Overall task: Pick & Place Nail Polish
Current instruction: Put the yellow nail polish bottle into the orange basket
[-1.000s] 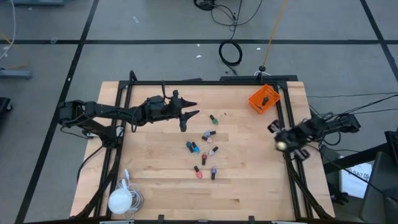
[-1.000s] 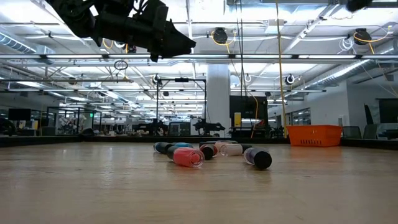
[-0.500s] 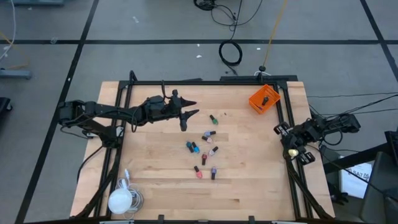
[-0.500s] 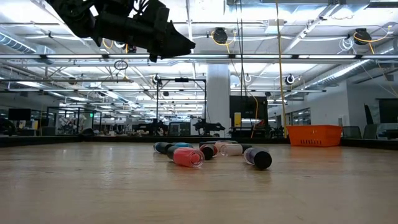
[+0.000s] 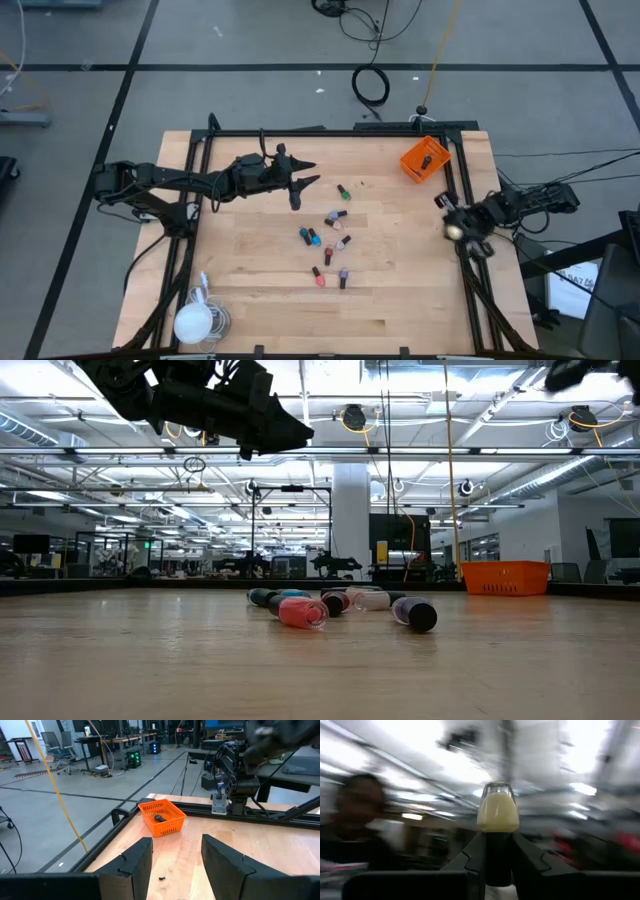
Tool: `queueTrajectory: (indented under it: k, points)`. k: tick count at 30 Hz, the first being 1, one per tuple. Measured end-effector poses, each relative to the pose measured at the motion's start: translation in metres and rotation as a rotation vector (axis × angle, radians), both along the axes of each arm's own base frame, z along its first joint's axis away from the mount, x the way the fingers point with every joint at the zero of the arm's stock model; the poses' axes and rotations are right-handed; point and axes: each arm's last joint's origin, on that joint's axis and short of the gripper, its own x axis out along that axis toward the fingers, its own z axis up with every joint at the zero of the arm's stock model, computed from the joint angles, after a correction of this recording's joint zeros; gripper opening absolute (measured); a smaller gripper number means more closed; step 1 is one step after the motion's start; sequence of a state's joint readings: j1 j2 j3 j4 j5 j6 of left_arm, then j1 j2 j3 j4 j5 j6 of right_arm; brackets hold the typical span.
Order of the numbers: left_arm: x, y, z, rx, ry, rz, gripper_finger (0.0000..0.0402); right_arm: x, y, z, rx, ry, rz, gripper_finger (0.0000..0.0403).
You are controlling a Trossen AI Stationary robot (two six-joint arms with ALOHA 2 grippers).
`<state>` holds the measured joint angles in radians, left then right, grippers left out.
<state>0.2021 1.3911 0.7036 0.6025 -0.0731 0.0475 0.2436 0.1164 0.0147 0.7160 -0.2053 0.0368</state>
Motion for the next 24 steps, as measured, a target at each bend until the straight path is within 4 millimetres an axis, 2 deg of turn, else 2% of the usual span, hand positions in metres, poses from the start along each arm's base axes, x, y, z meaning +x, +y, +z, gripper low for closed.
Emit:
queueTrajectory:
  k: [3, 8, 12, 14, 16, 24]
  points:
    - [0.0, 0.0, 0.0, 0.0, 0.0, 0.0, 0.0166, 0.007, -0.009, -0.008, 0.141, 0.131, -0.315, 0.0048]
    - [0.0, 0.0, 0.0, 0.0, 0.0, 0.001, 0.0166, 0.009, -0.027, -0.026, 0.396, 0.349, -0.989, 0.0048]
    - [0.0, 0.0, 0.0, 0.0, 0.0, 0.001, 0.0166, 0.002, -0.034, -0.039, 0.474, 0.456, -1.417, 0.0048]
    - [0.0, 0.0, 0.0, 0.0, 0.0, 0.0, 0.0166, 0.001, -0.035, -0.043, 0.482, 0.477, -1.506, 0.0048]
    - [0.0, 0.0, 0.0, 0.0, 0.0, 0.001, 0.0166, 0.001, -0.037, -0.045, 0.51, 0.471, -1.518, 0.0048]
    - [0.0, 0.0, 0.0, 0.001, 0.001, 0.009, 0.0166, 0.006, -0.047, -0.063, 0.566, 0.536, -1.416, 0.0048]
